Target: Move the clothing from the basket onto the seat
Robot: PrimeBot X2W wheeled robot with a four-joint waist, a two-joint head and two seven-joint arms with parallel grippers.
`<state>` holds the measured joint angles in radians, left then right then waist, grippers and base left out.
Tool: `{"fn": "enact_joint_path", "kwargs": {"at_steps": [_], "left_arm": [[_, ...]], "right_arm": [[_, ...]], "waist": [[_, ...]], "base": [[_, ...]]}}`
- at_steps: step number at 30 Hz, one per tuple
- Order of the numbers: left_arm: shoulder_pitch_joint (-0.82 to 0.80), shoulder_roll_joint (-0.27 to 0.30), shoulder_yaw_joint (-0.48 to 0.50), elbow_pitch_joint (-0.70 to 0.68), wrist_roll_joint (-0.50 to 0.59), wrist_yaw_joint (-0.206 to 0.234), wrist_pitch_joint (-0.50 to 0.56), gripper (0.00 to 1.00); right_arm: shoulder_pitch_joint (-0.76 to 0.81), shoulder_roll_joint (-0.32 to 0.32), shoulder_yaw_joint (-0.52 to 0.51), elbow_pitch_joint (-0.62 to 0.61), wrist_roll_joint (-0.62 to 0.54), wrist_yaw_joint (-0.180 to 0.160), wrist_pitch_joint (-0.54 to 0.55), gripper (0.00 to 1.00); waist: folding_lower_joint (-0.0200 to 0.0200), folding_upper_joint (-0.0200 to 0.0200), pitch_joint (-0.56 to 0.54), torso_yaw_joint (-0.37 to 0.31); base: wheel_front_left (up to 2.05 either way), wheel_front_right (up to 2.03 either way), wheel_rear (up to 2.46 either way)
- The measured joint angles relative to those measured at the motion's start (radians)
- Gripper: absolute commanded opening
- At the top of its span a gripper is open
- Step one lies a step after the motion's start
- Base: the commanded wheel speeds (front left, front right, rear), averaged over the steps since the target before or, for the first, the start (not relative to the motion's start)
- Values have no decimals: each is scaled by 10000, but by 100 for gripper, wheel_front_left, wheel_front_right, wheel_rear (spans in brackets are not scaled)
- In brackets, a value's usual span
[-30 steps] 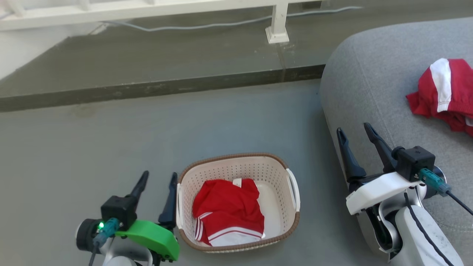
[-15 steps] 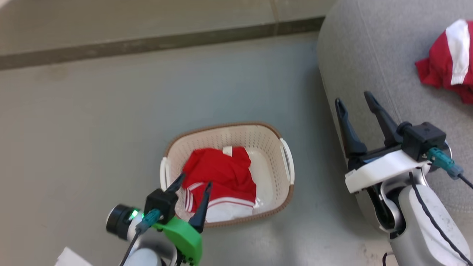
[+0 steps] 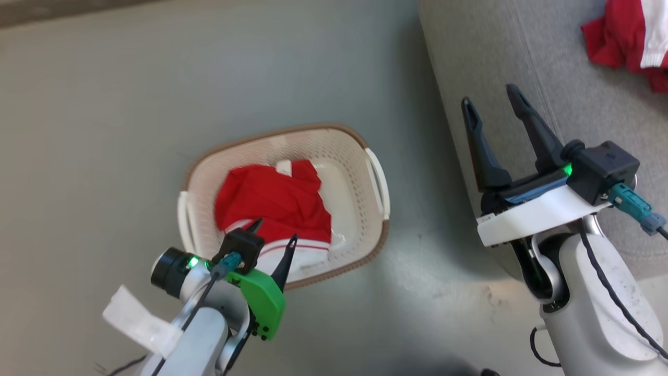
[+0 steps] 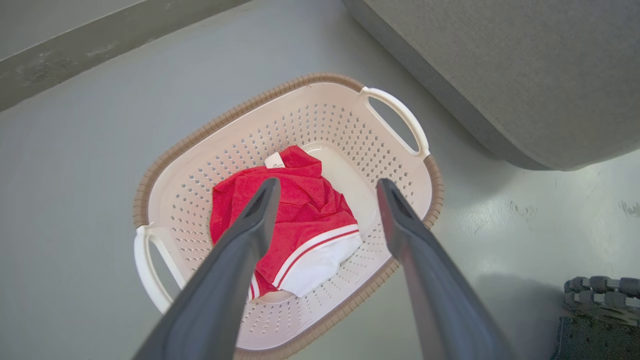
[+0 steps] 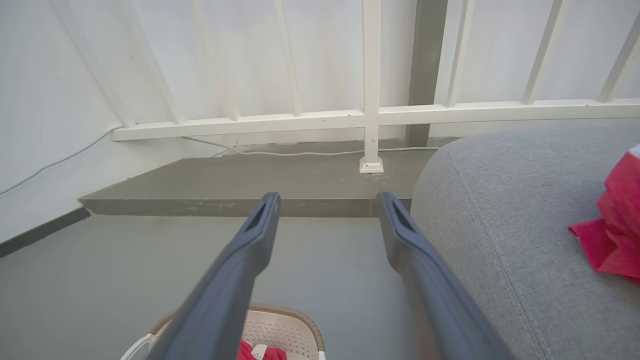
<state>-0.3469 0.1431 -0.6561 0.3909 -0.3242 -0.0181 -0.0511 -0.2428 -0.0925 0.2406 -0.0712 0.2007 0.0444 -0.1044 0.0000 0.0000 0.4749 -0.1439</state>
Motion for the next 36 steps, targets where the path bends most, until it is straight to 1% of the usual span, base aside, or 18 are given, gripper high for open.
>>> {"fn": "enact_joint_path", "kwargs": {"at_steps": [1, 7, 12, 16, 23, 26, 36], "left_arm": [[-109, -8, -23, 173, 63, -23, 77, 100], [-999, -4, -366, 938, 407, -522, 525, 100], [-1705, 44, -499, 1607, 474, -688, 997, 100], [-2296, 196, -483, 2105, 489, -709, 1315, 100], [-3315, 652, -424, 2855, 663, -800, 1827, 100], [-3548, 802, -368, 3143, 826, -832, 1904, 100], [-4139, 1283, -111, 3843, 836, -878, 1910, 100]], "right_arm": [[-46, 8, 21, -65, 0, 19, 0, 100], [-413, 79, 94, -376, 15, 23, -6, 100], [-737, 194, 144, -581, 67, 21, -111, 100], [-1009, 263, 226, -685, 236, 23, -249, 100], [-1539, 309, 581, -752, 345, 81, -550, 100], [-1636, 316, 656, -706, 453, 81, -677, 100], [-1855, 364, 1093, -303, 698, 84, -1066, 100]], "waist": [[0, 0, 140, -76], [0, 0, 984, -496], [1, 0, 1710, -797], [1, 0, 2292, -1017], [1, 0, 3301, -1384], [1, 0, 3685, -1559], [1, 0, 4591, -2246]], "base": [[0, 0, 0], [0, 0, 0], [0, 0, 0], [0, 0, 0], [0, 0, 0], [0, 0, 0], [0, 0, 0]]}}
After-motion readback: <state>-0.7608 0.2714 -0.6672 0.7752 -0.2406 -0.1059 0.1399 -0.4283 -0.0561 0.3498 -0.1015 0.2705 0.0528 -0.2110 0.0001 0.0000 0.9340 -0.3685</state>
